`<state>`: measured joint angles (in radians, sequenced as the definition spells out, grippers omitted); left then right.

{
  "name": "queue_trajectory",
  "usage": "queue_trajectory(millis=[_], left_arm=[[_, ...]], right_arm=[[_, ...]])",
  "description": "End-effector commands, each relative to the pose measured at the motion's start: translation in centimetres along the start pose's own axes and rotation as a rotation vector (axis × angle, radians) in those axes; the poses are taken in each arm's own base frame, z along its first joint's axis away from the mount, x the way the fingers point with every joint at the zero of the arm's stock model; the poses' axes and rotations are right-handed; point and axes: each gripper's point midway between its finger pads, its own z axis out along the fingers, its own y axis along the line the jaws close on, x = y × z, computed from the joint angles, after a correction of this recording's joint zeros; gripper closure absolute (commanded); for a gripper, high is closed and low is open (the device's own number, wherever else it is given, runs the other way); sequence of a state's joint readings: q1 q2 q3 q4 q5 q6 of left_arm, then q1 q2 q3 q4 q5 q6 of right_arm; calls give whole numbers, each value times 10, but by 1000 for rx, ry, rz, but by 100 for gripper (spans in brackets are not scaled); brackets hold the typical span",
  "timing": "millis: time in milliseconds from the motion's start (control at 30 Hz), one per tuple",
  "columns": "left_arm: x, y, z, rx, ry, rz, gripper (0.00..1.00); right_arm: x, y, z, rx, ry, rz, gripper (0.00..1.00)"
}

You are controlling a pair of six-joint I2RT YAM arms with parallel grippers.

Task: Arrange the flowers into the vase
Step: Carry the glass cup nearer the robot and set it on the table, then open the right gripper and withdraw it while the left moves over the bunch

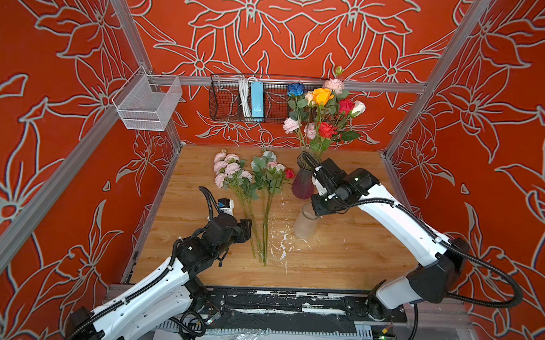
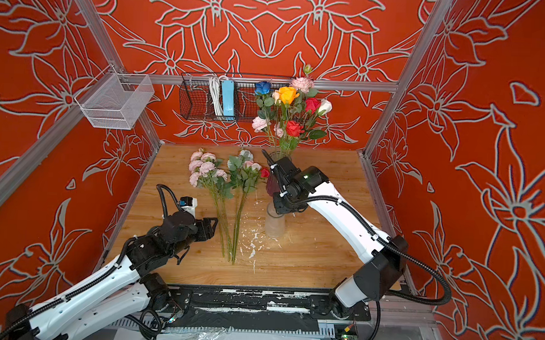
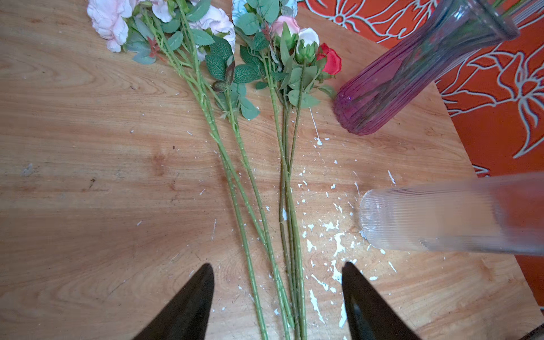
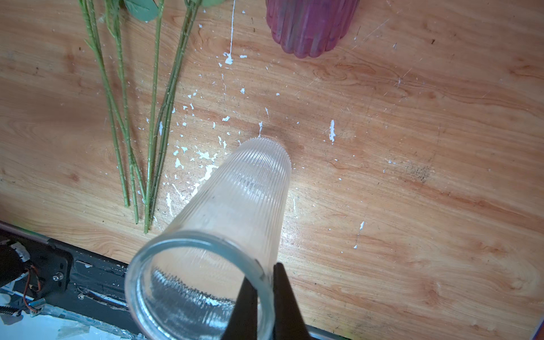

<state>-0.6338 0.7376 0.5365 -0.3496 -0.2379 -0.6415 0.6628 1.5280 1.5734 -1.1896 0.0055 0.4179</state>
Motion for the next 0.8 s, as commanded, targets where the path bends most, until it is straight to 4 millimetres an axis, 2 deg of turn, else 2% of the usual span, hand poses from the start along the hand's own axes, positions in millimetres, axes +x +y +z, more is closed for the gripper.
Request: queue_trajectory(millis=[0, 200, 233, 300, 533, 600, 667, 767], left_arm=[[-10, -12, -1, 39, -15, 14, 31], [-13, -18, -2, 51, -4, 33, 30], [-14, -19, -2, 52, -3, 34, 30], [-15, -20, -2, 53, -1, 34, 30], [-17, -22, -3, 44, 15, 43, 30], [-18, -24, -4, 39, 26, 47, 30], [-19, -25, -4, 36, 36, 48, 30], [-21, -29, -3, 36, 46, 49, 30]], right_arm=[[-6, 4, -9, -13, -35, -25, 100], [-1, 7, 4, -23, 2, -42, 100], [-2, 7, 5, -23, 4, -43, 97], [-2, 8, 4, -25, 4, -53, 85], [-6, 5, 14, -27, -8, -56, 83], [-9, 6, 14, -41, -21, -51, 76], [-10, 7, 13, -56, -37, -53, 74], [-14, 6, 2, -56, -74, -60, 65]])
